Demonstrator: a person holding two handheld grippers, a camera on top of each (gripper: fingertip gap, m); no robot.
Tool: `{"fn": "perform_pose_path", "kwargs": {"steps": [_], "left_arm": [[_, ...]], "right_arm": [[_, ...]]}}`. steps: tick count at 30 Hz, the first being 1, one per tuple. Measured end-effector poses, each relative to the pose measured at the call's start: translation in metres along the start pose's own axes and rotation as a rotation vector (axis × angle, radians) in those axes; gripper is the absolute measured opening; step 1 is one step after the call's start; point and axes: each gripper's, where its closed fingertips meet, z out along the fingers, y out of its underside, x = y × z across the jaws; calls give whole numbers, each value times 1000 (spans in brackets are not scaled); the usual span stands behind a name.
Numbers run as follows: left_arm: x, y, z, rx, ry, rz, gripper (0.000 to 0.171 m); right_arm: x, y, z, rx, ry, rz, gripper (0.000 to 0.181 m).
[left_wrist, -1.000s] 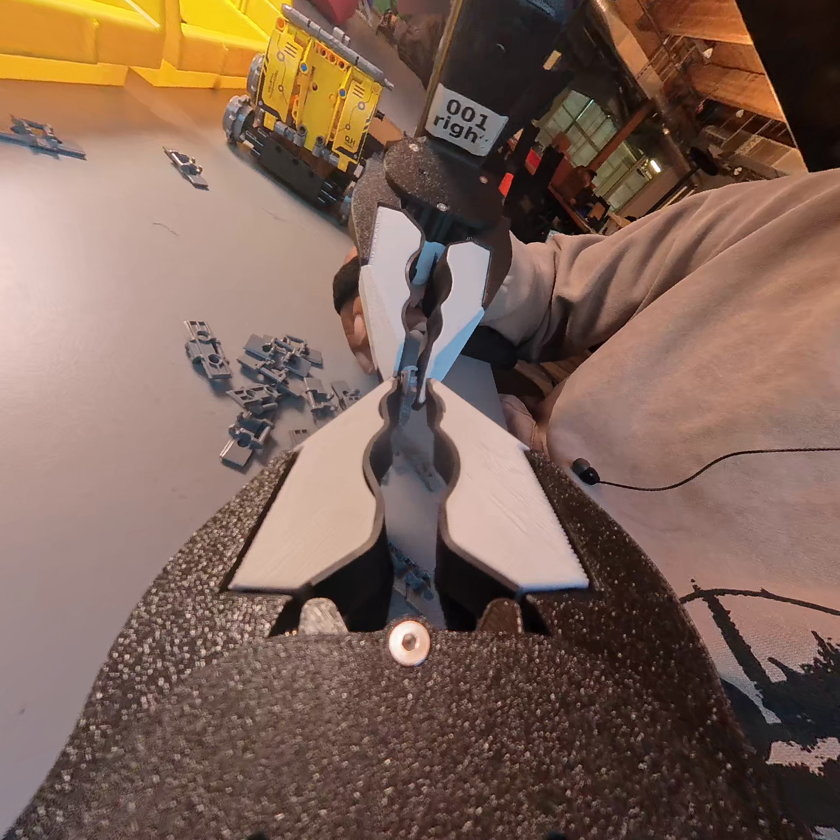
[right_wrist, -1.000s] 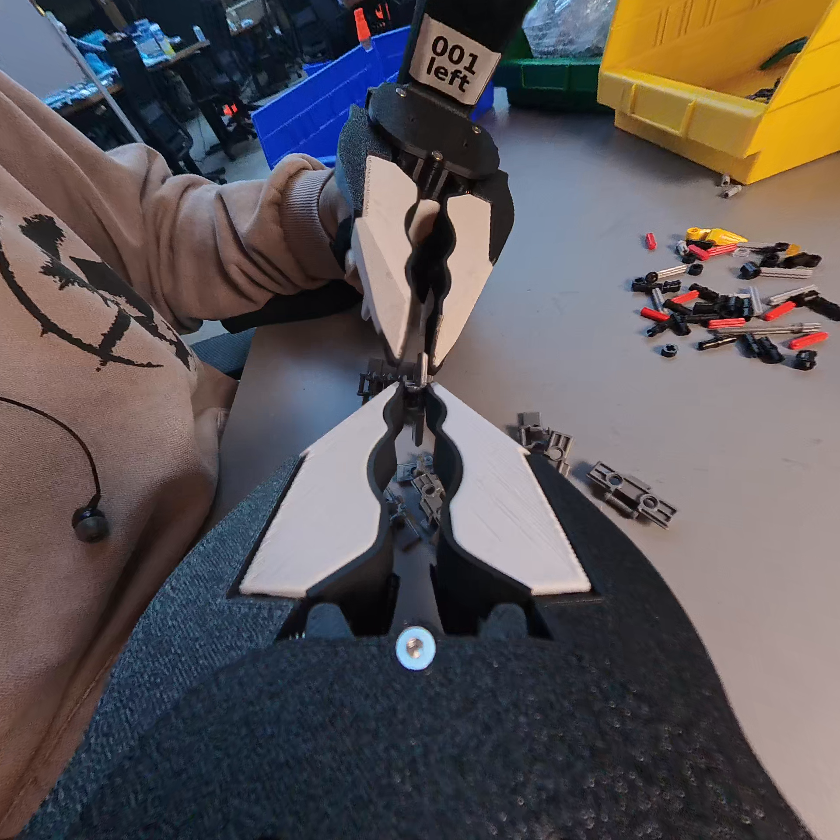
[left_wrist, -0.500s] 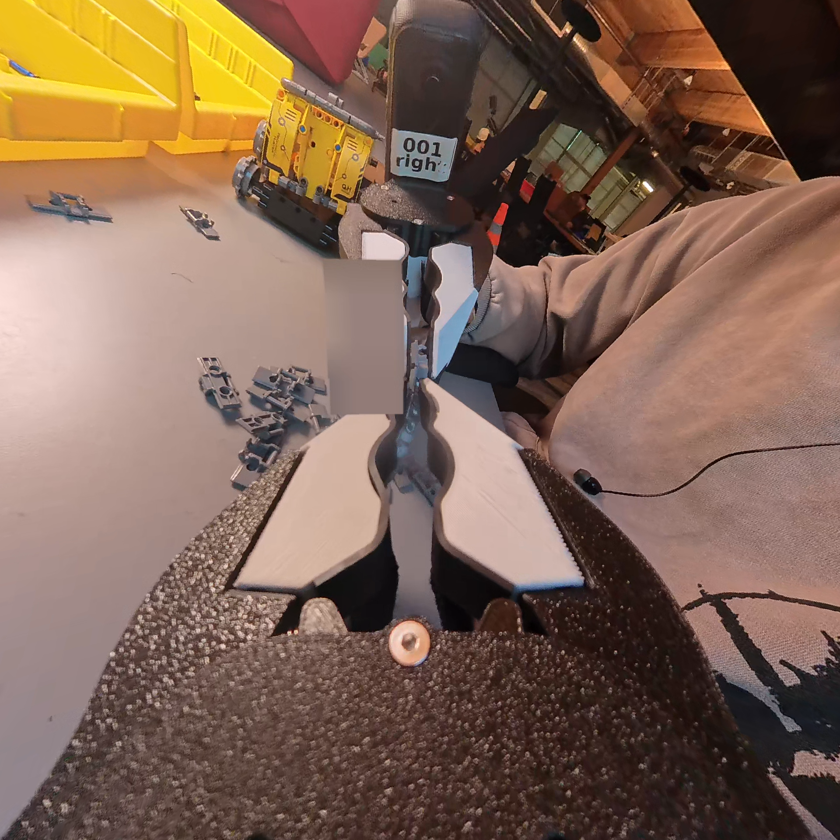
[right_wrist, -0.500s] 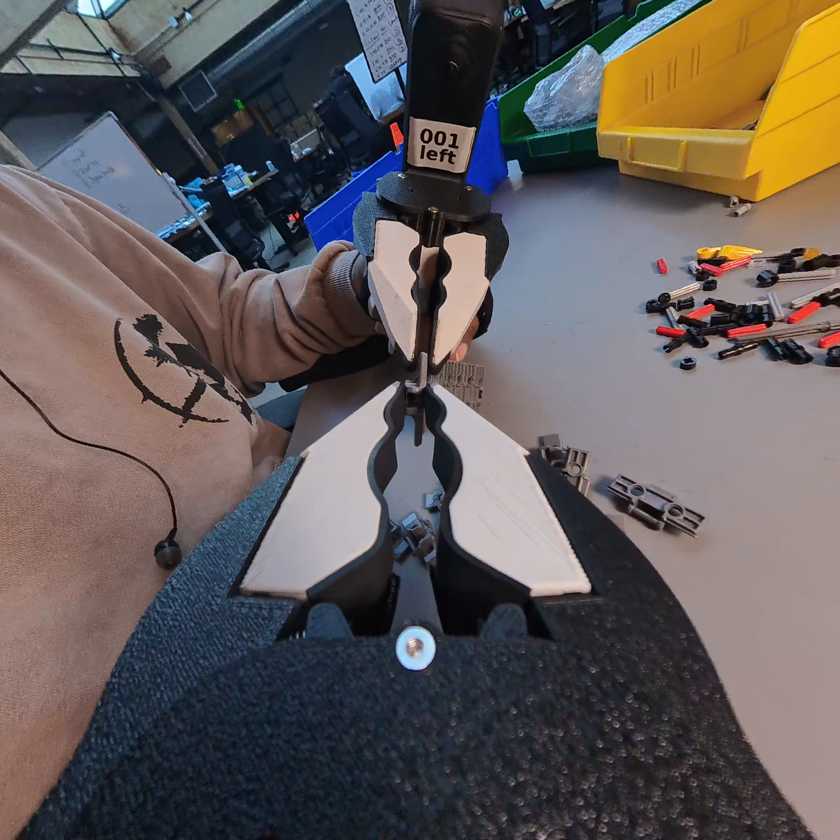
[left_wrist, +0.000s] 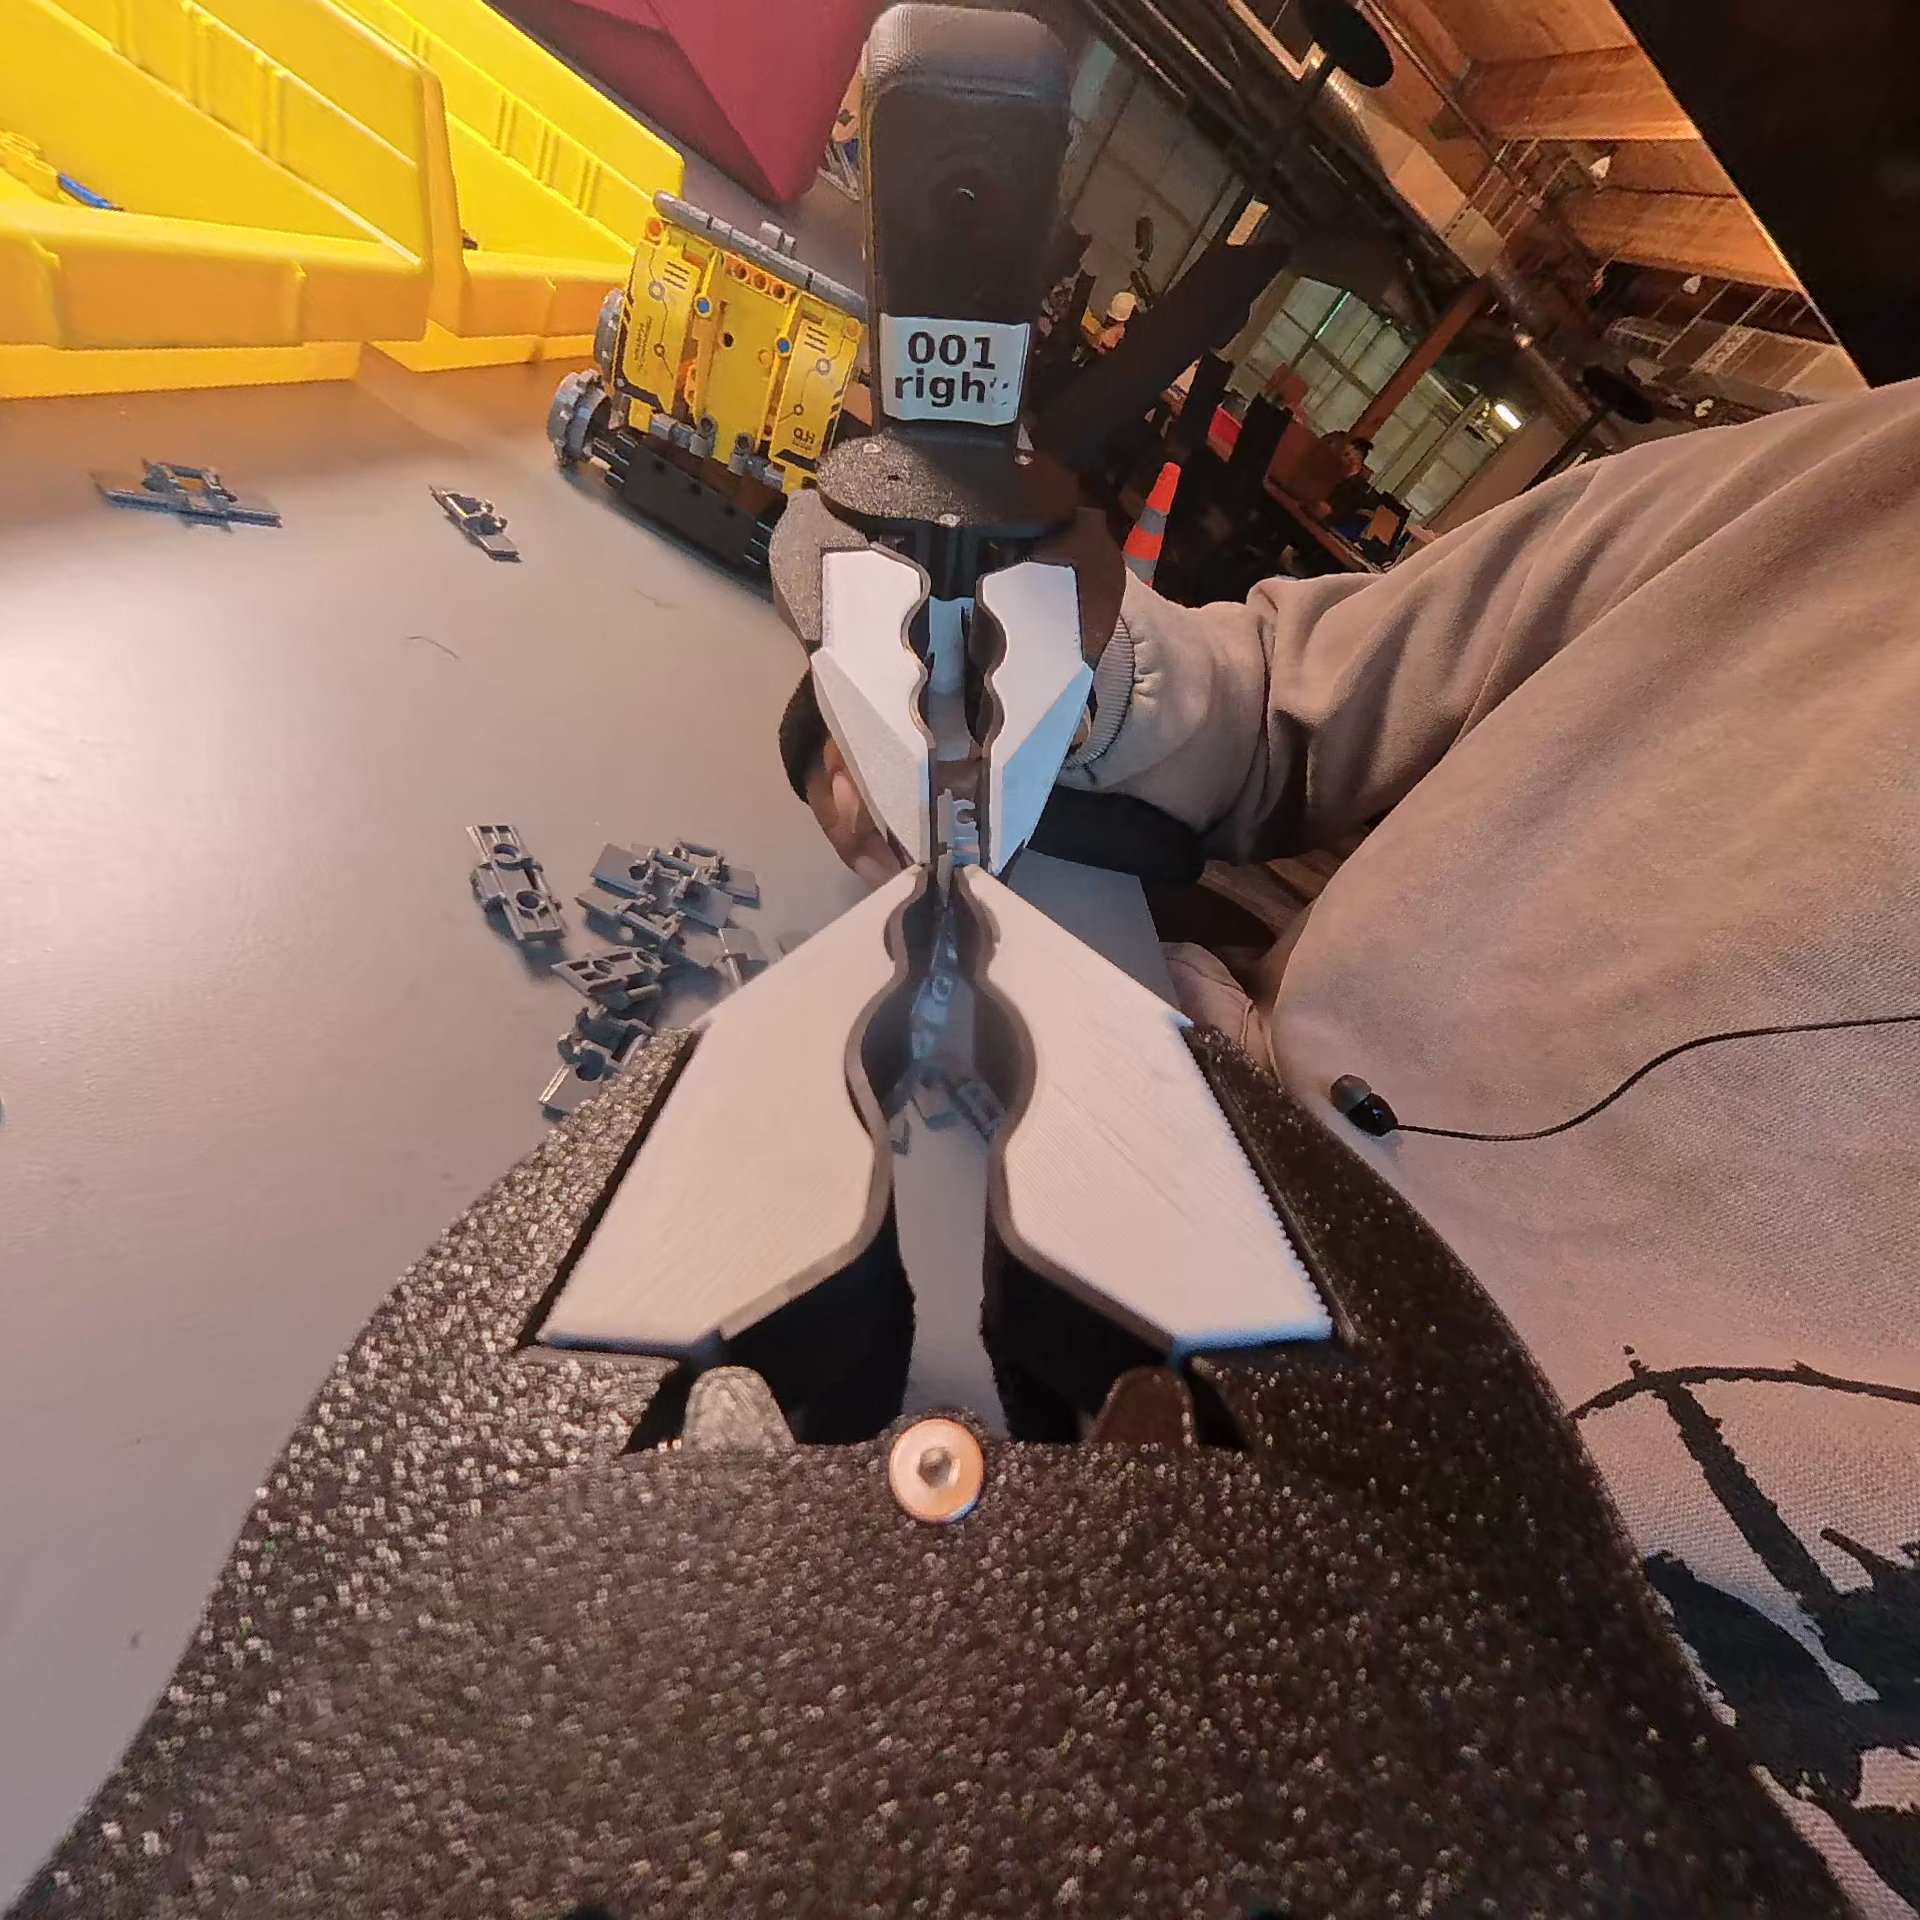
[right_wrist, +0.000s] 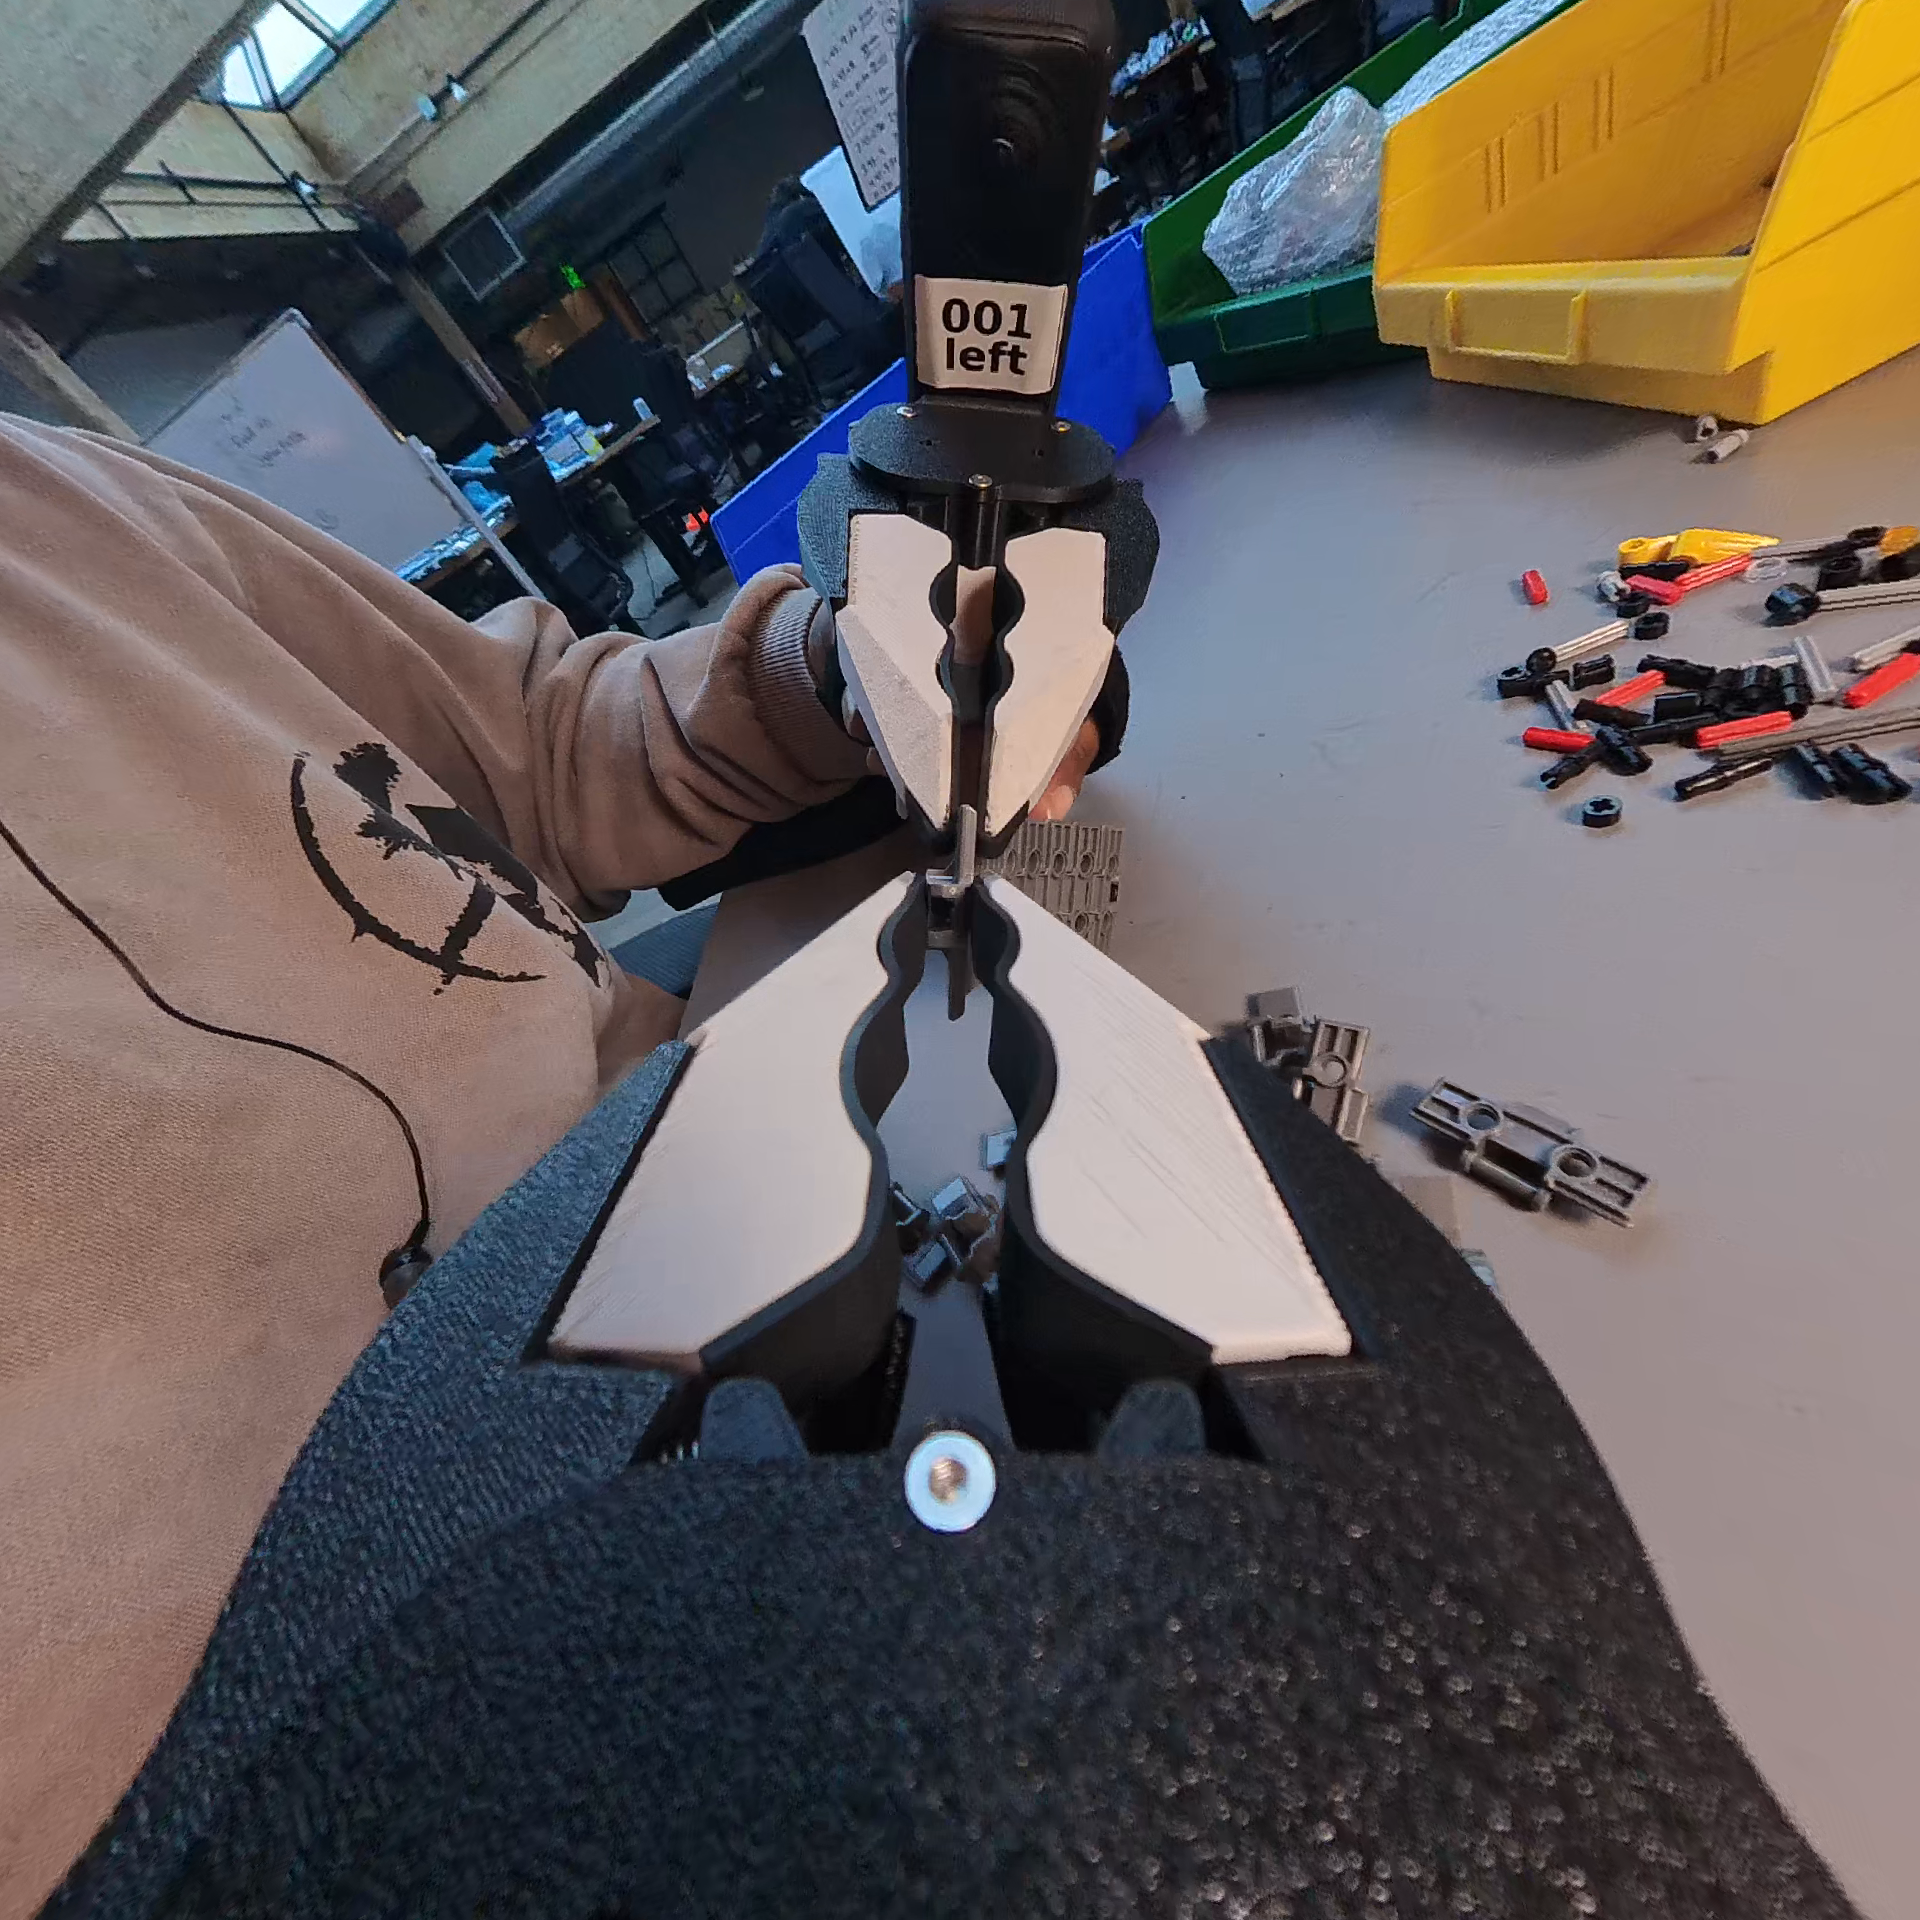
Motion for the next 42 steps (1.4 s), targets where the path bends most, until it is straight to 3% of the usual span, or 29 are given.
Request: {"fn": "perform_pose_path", "kwargs": {"steps": [10,13,20,24,37,38,39,40,41,42], "left_arm": [[-7,6,0,-47,-40,-51,2],[-7,11,1,-79,-49,-54,2],[-6,19,5,-129,-56,-49,2],[-7,21,5,-139,-62,-57,2],[-20,29,6,-154,-112,-145,2],[-38,28,1,-147,-222,-136,2],[-45,24,-4,-143,-240,-144,3],[-42,18,-6,-129,-217,-132,2],[-36,18,-6,-154,-219,-85,2],[-30,20,-3,-166,-208,-58,2]], "right_arm": [[7,7,2,-28,24,26,6],[5,3,1,-13,14,10,18],[7,8,1,-43,32,-16,1],[8,11,3,-68,46,-45,1],[6,22,4,-190,186,-382,0],[-18,28,9,-201,34,-394,0],[-49,36,23,-213,-95,-360,0],[-50,48,37,-284,-28,-509,0],[-40,41,40,-278,69,-640,0],[-36,18,32,-194,94,-581,0]]}}
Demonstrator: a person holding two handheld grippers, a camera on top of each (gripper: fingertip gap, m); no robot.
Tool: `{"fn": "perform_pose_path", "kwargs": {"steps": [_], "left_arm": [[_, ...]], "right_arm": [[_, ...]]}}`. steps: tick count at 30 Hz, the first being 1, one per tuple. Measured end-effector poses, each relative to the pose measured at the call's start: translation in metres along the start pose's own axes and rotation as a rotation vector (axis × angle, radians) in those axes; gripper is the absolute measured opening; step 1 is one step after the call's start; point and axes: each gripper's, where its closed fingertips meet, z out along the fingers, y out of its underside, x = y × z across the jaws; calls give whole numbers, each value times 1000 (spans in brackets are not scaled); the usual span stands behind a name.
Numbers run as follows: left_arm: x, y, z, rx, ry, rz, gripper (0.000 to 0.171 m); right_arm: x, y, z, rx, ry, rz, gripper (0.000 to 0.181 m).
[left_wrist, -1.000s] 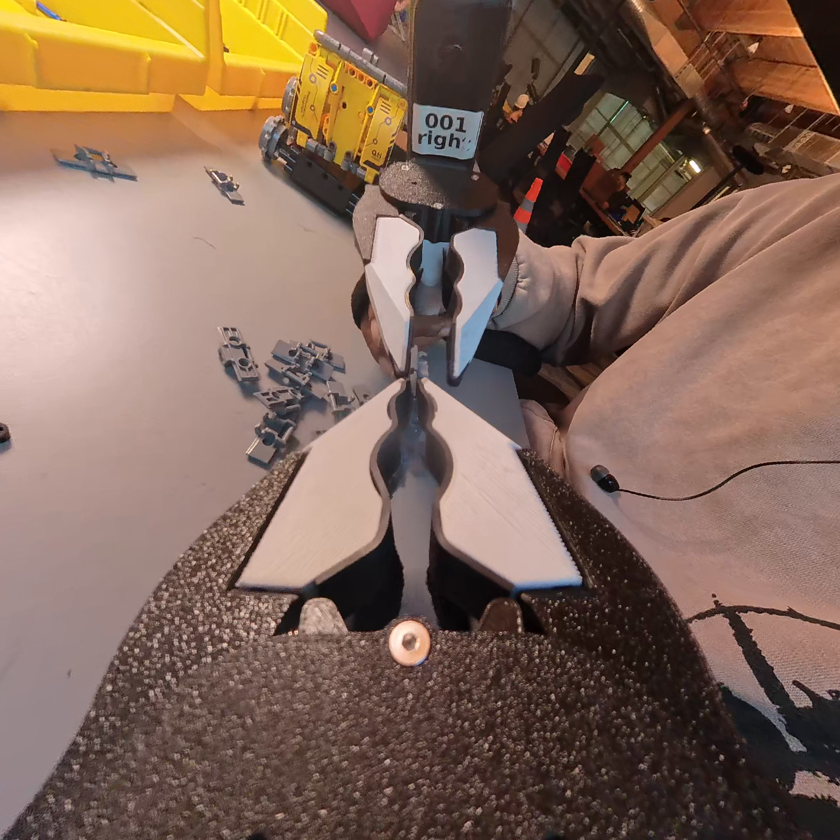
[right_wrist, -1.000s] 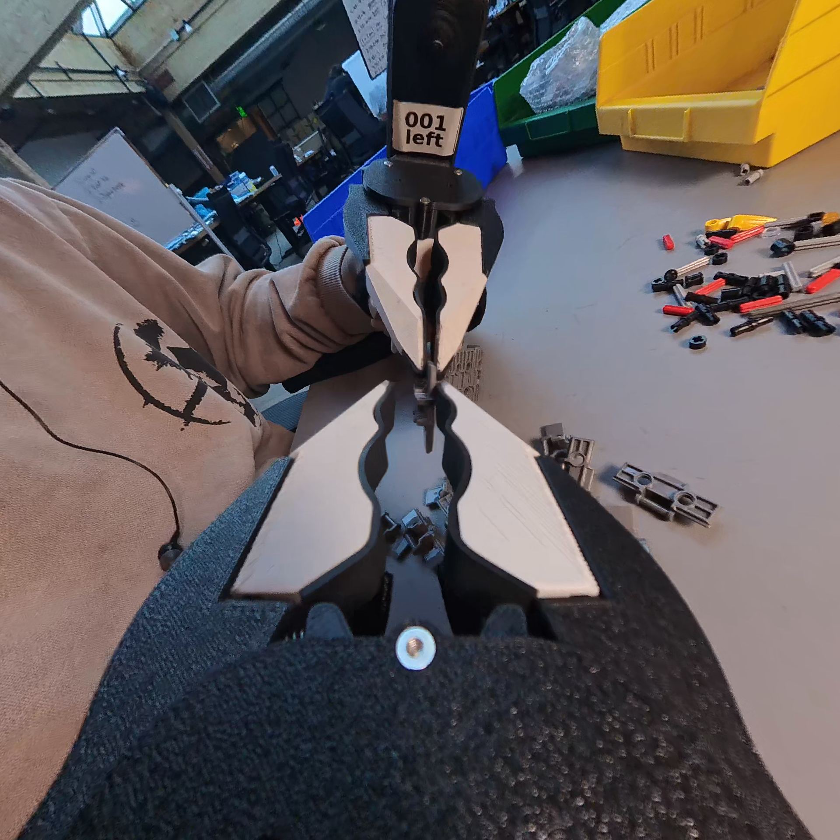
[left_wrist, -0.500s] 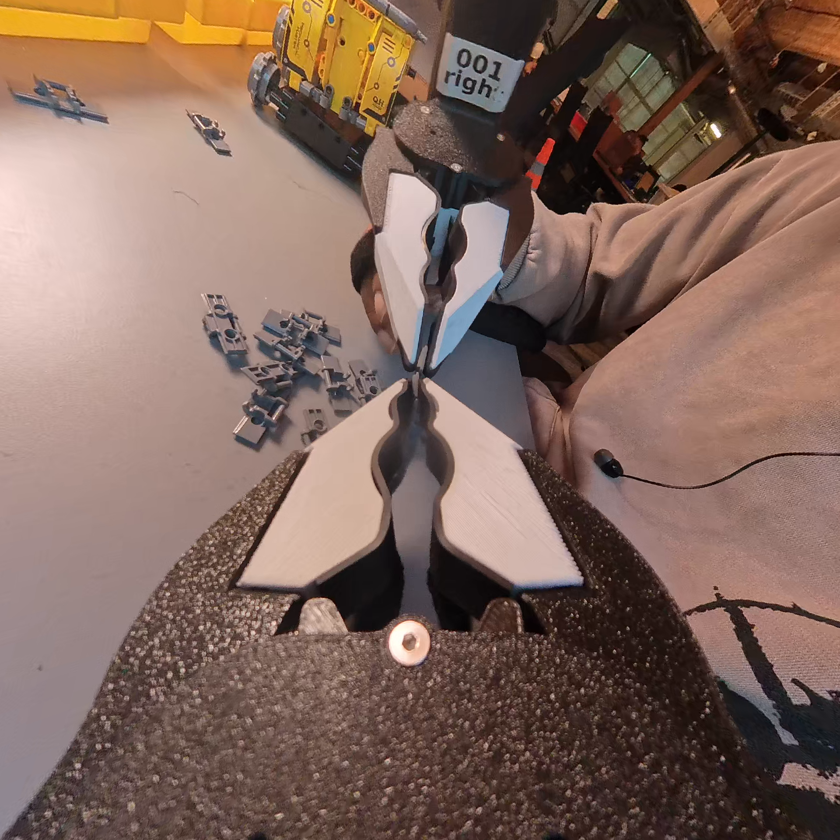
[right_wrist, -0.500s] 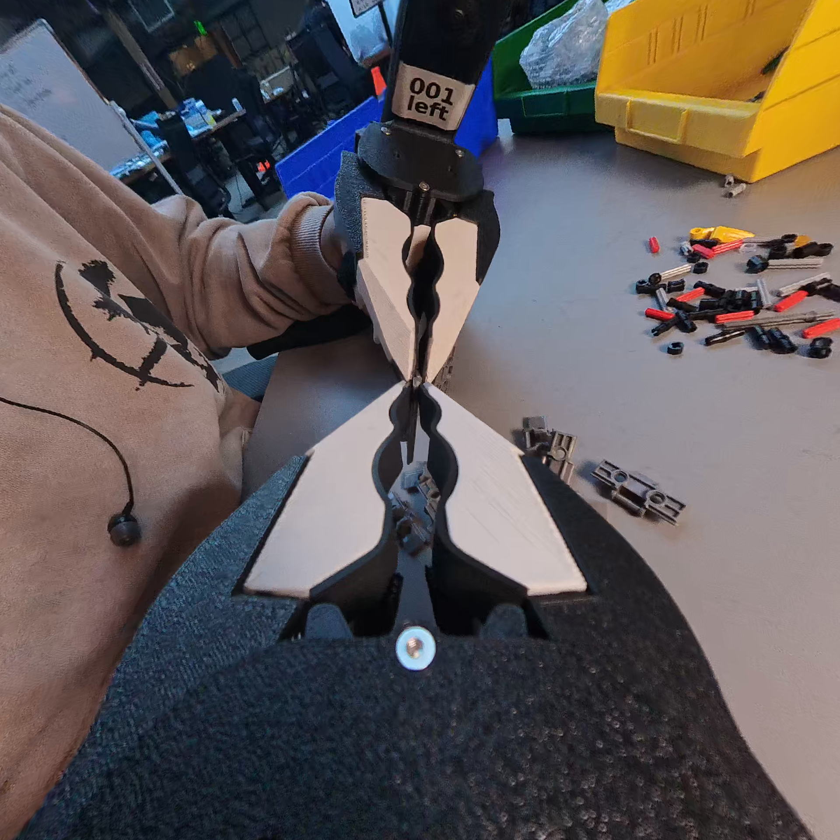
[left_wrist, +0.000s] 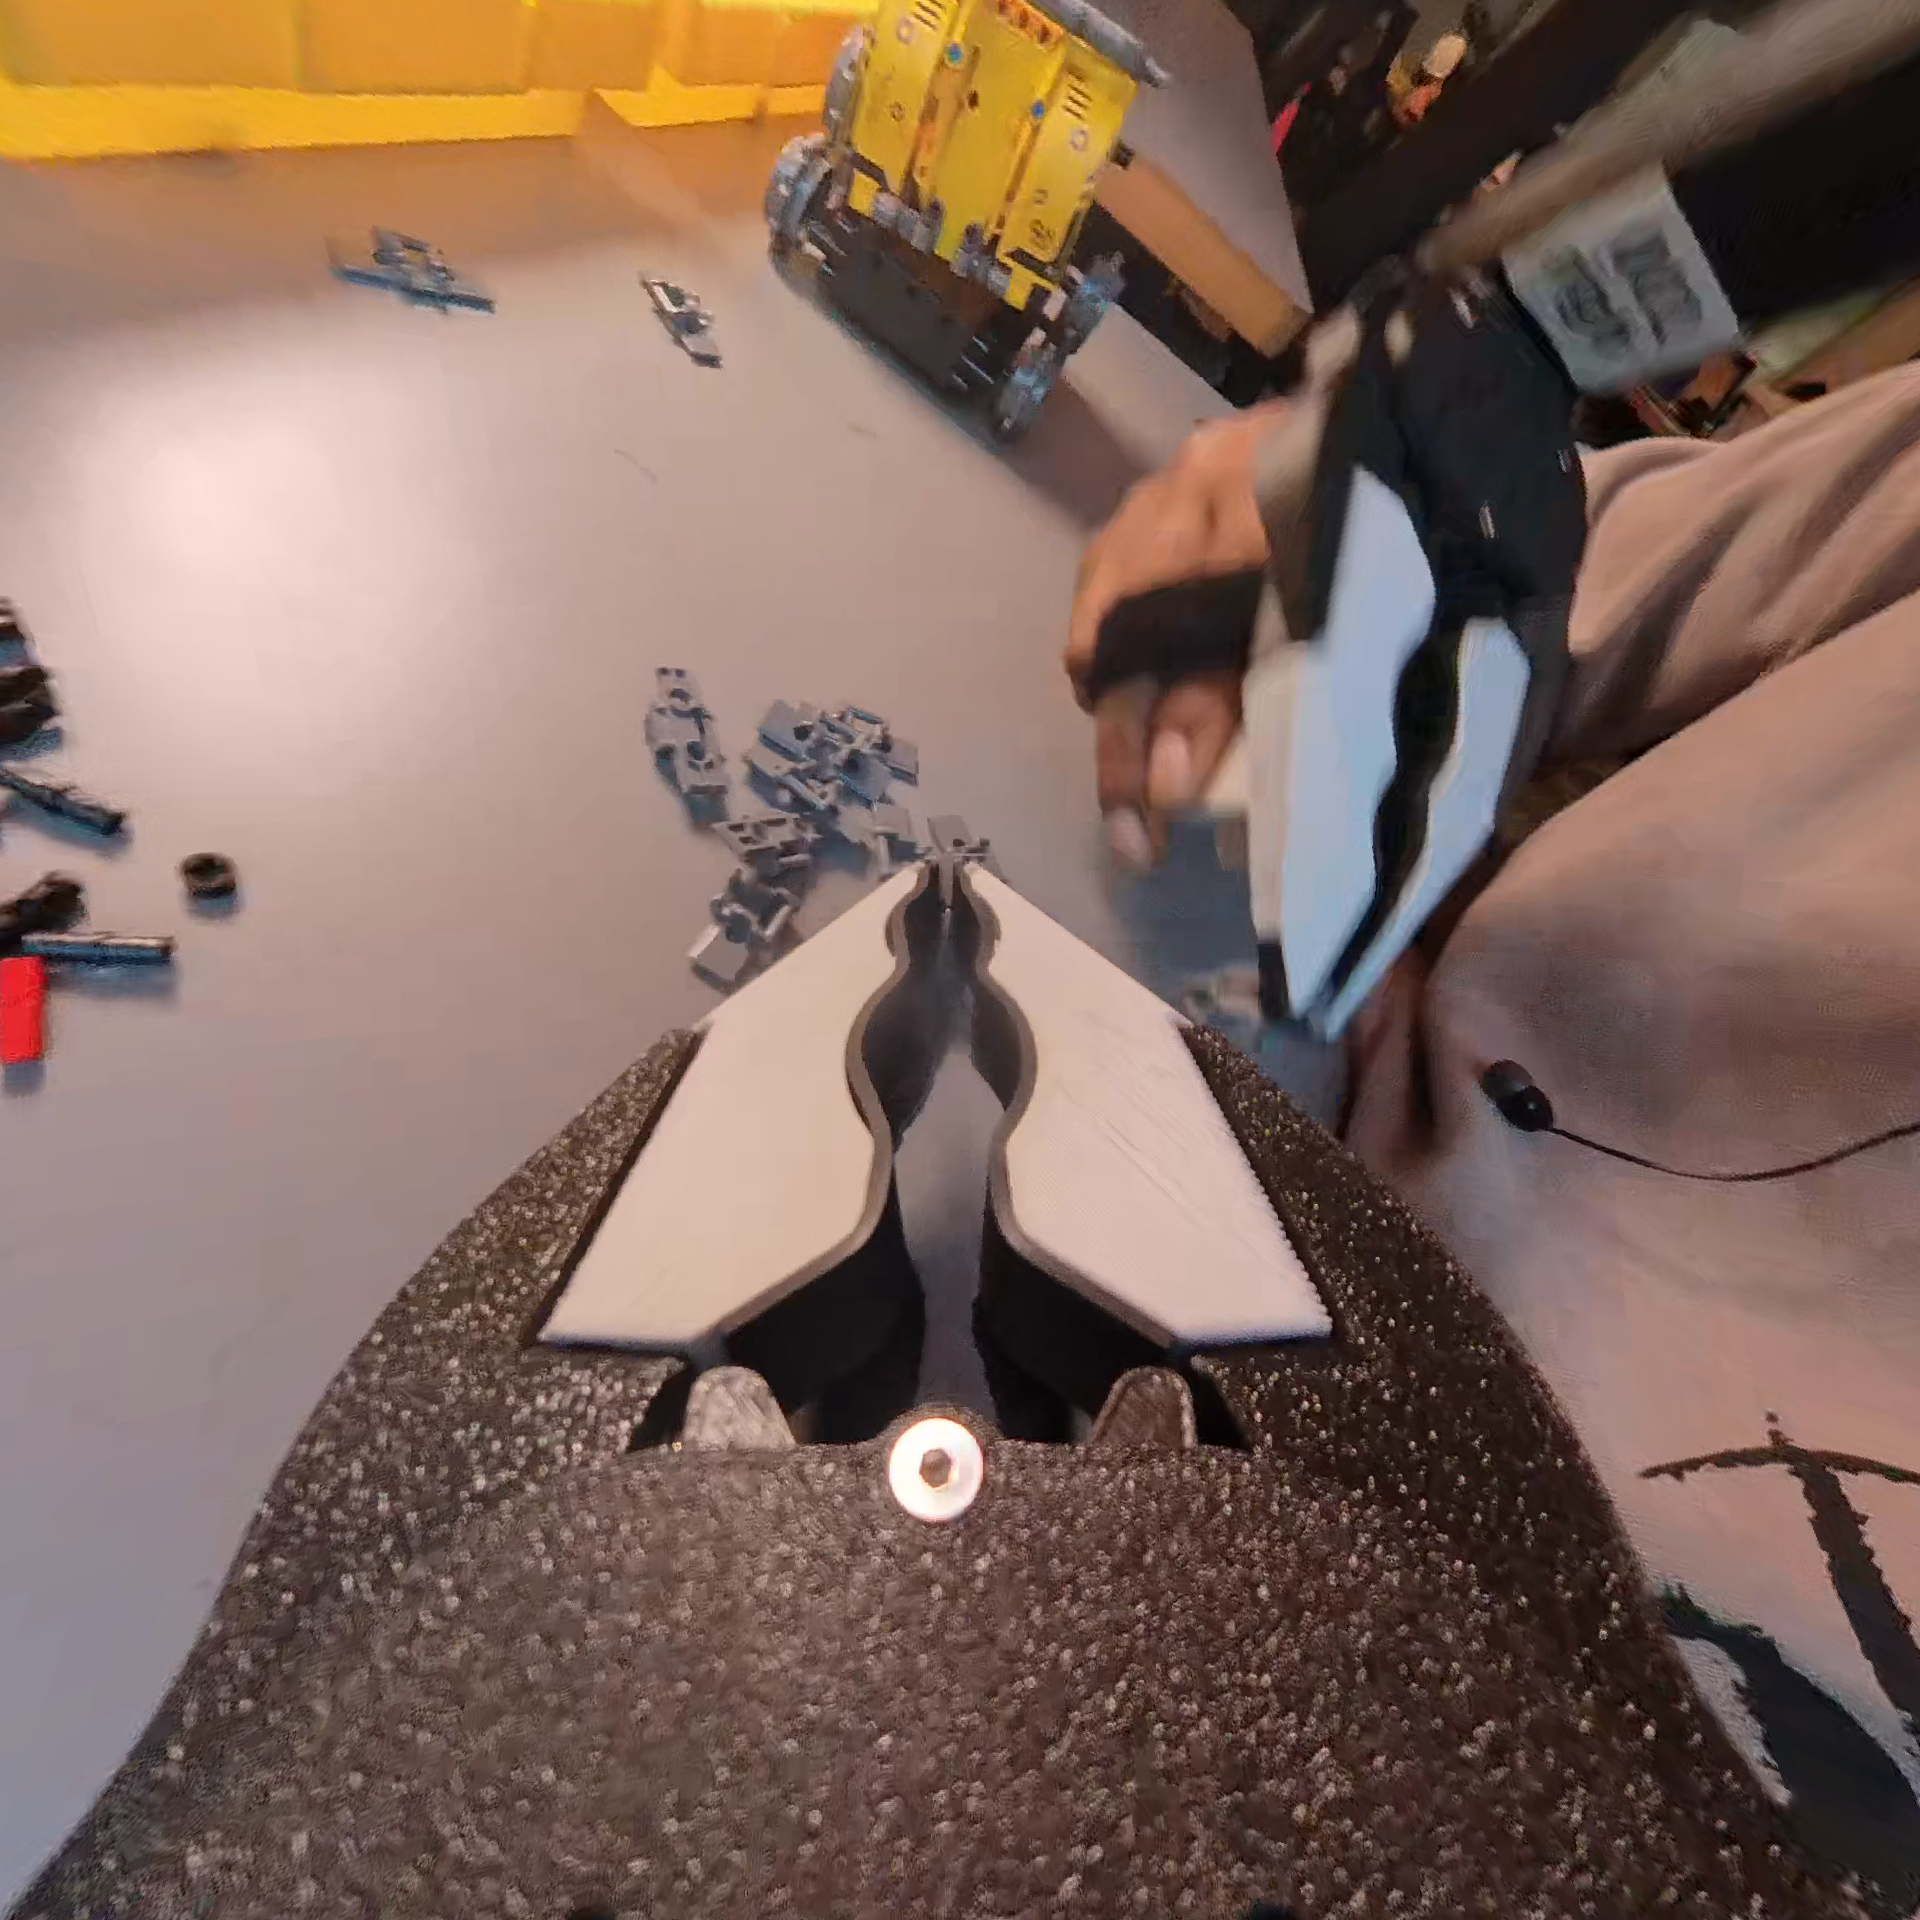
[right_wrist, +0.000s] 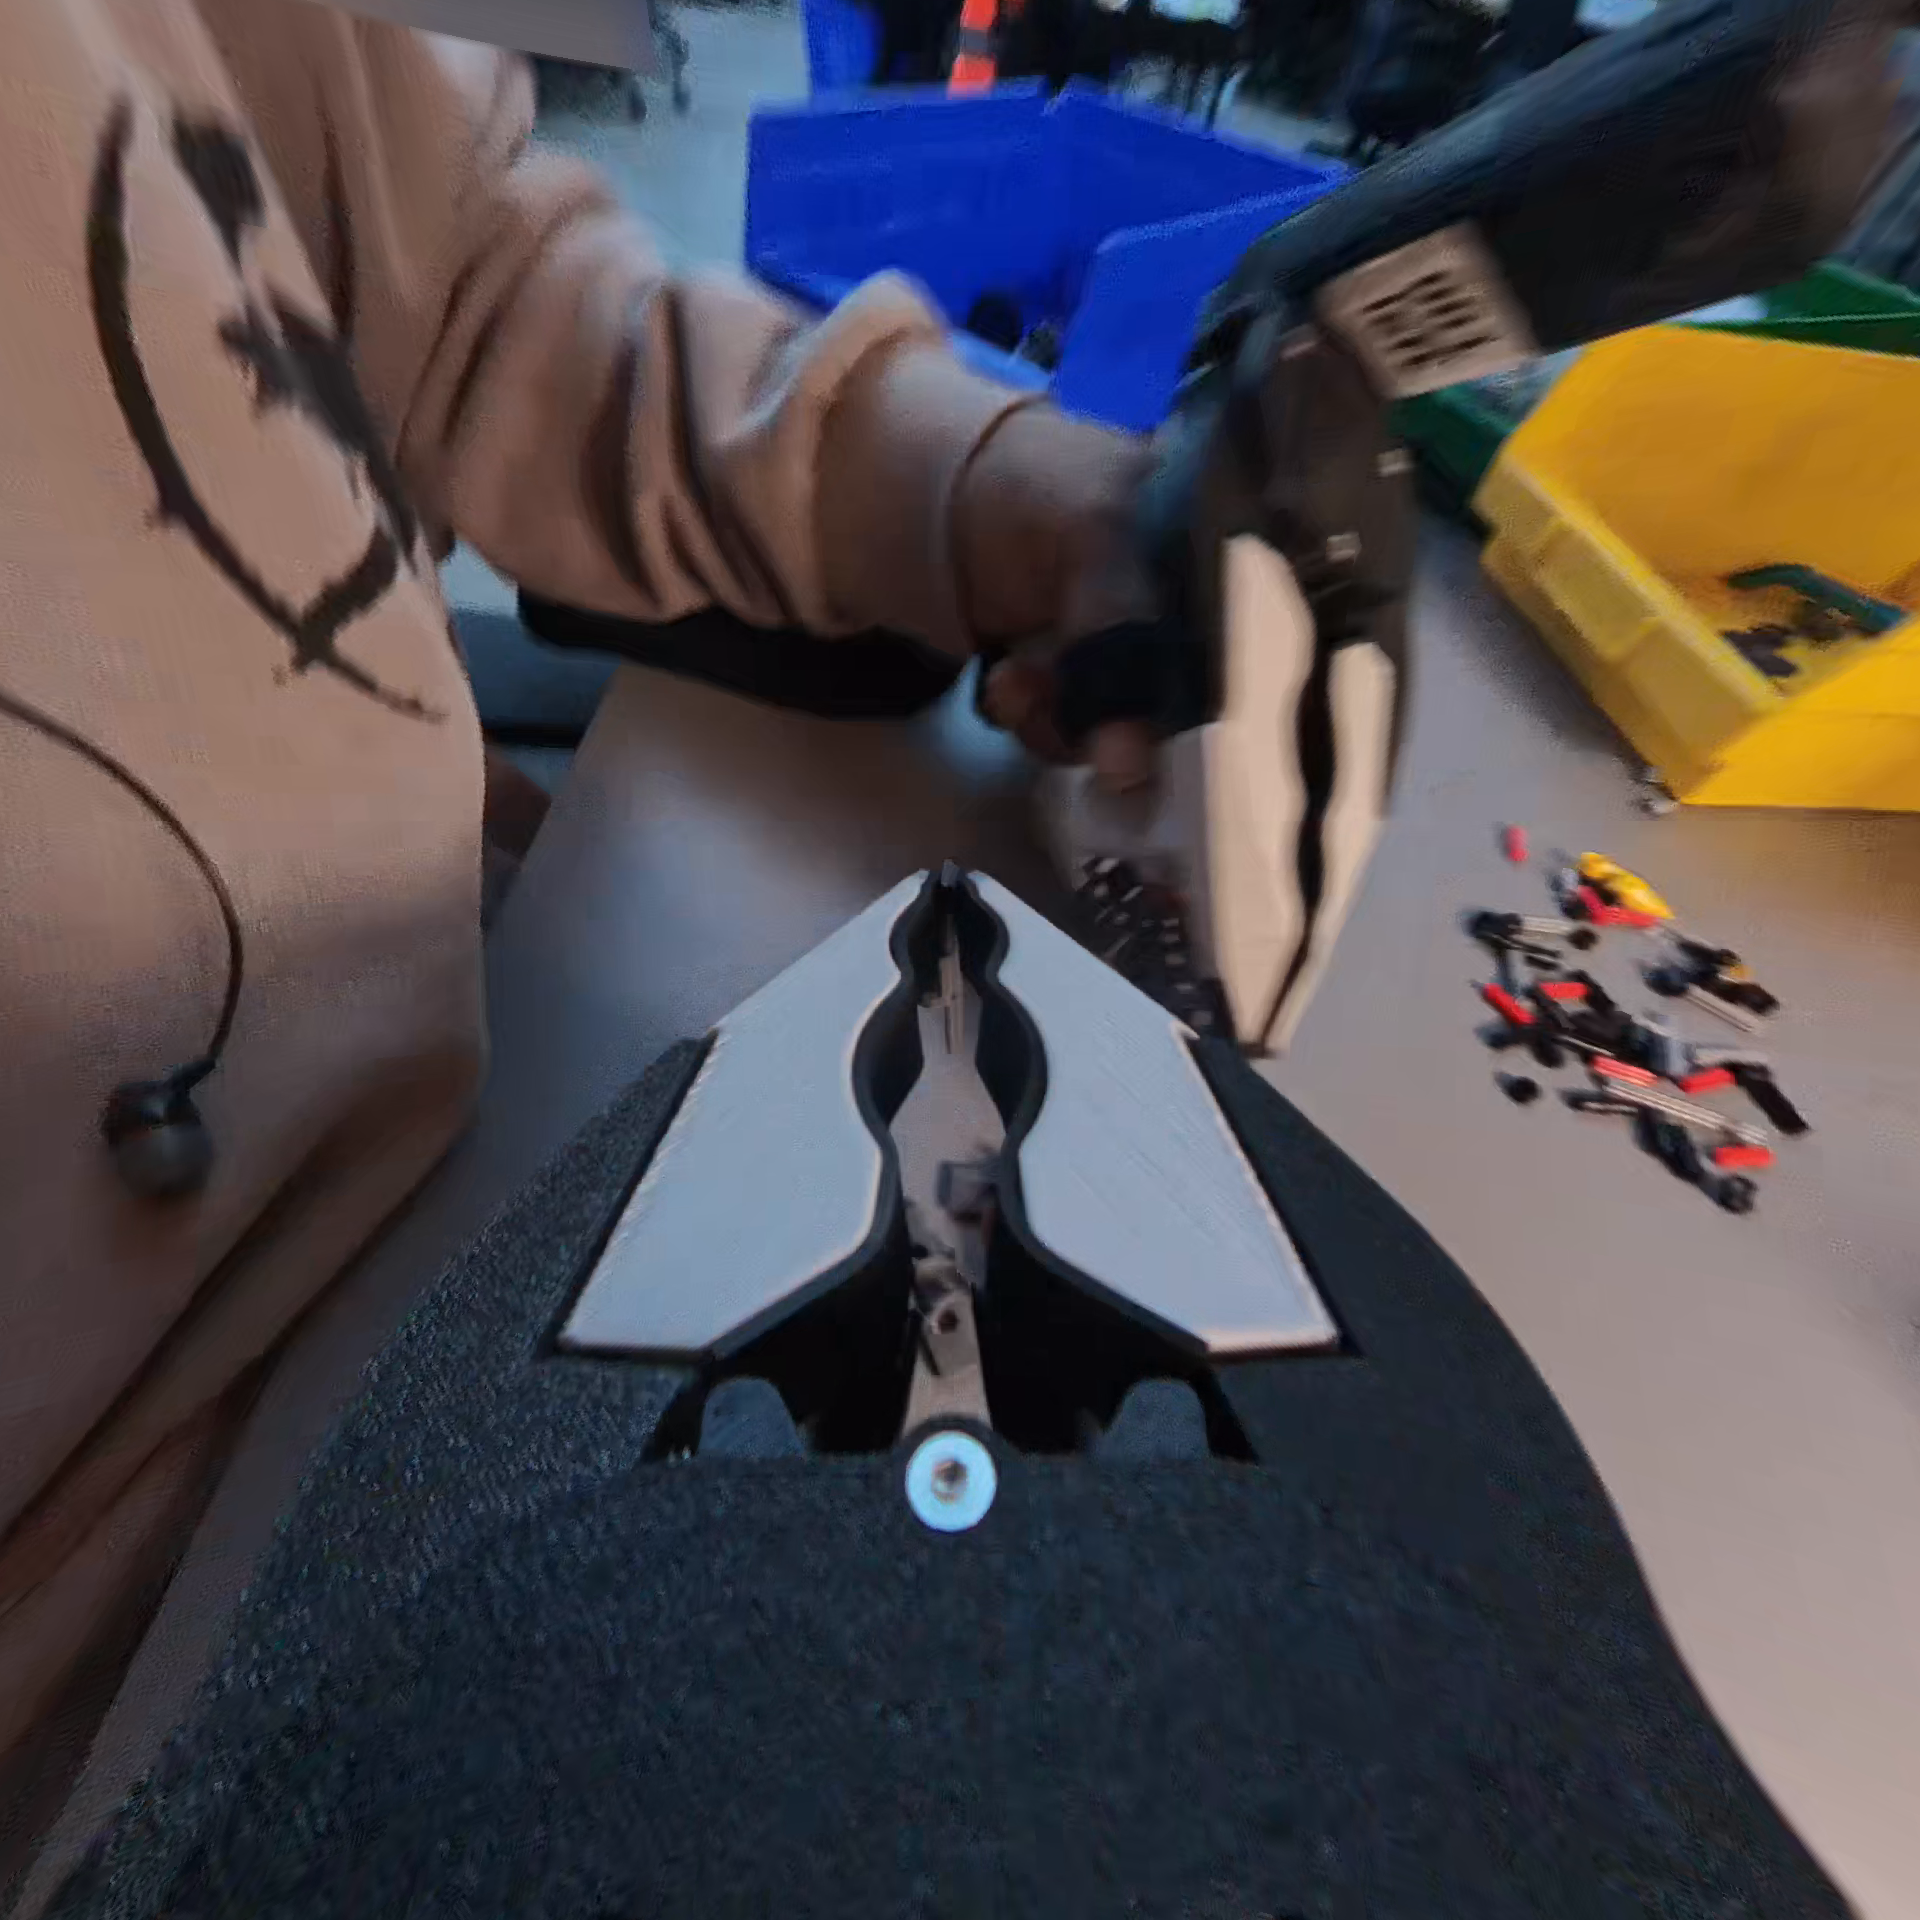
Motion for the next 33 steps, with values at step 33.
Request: {"fn": "perform_pose_path", "kwargs": {"steps": [33], "left_arm": [[25,7,-7,-25,77,298,14]], "right_arm": [[24,36,-11,-22,-71,409,6]]}}
